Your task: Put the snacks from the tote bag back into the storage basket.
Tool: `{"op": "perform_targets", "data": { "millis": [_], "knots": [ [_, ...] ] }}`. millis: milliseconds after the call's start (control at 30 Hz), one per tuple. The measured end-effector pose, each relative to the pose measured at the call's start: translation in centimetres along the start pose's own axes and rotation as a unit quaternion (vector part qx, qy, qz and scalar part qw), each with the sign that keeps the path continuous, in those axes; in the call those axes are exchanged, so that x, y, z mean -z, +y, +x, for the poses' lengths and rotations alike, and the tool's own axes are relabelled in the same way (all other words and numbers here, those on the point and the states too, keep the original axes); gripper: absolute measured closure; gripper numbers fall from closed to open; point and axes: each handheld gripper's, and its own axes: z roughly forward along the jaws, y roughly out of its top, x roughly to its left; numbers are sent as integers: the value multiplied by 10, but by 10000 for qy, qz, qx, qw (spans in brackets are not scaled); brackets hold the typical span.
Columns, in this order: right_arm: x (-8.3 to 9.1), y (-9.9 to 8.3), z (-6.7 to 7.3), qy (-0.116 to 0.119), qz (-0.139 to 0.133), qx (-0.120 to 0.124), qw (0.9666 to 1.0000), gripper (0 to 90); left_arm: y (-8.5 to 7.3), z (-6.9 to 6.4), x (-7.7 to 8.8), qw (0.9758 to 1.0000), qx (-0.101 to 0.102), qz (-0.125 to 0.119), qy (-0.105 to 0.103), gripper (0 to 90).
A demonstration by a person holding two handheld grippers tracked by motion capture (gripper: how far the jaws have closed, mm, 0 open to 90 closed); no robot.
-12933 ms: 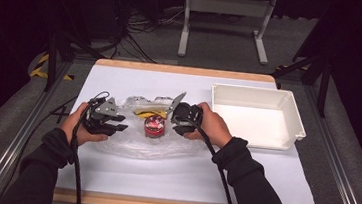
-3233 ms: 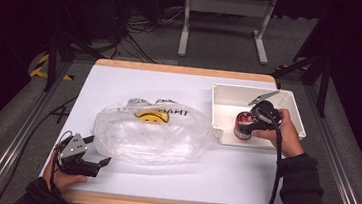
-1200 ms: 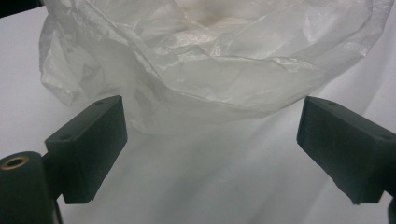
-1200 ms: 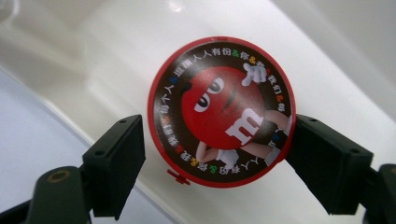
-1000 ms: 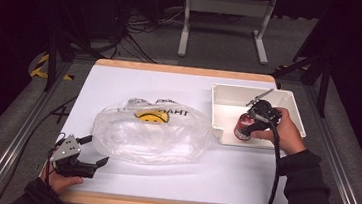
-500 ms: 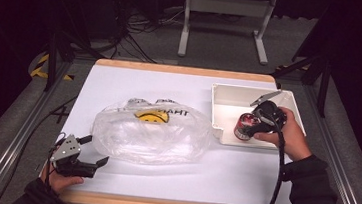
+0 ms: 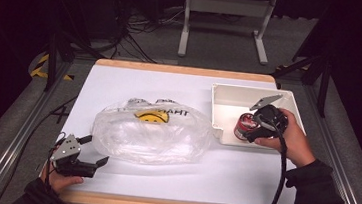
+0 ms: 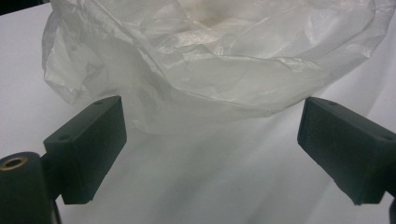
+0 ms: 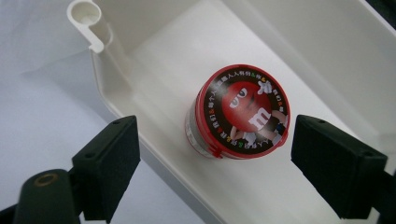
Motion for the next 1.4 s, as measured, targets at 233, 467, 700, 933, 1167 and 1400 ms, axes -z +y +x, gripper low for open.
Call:
{"op": "perform_targets", "data": {
  "millis": [233, 467, 700, 933, 1167, 1400],
  "knots": [
    [-1, -8, 3, 19, -53, 36, 10000, 141, 0, 0, 0, 10000, 14, -4, -10, 89],
    [-1, -16, 6, -25, -126, 97, 9999, 137, 0, 1, 0, 10000, 6, 0, -30, 89],
    [2, -29, 10, -188, -323, 163, 9992, 136, -1, 0, 1, 9999, 8, -78, -78, 86],
    [4, -45, 11, -192, -609, 147, 9979, 133, 0, 1, 0, 10000, 21, -12, -77, 83],
    [1, -57, 12, -196, -696, 150, 9973, 131, 0, 1, 0, 10000, 4, -19, -84, 83],
    [0, -71, 11, -214, -821, 78, 9964, 121, 0, 1, 0, 10000, 15, -18, -88, 83]
  ]
}}
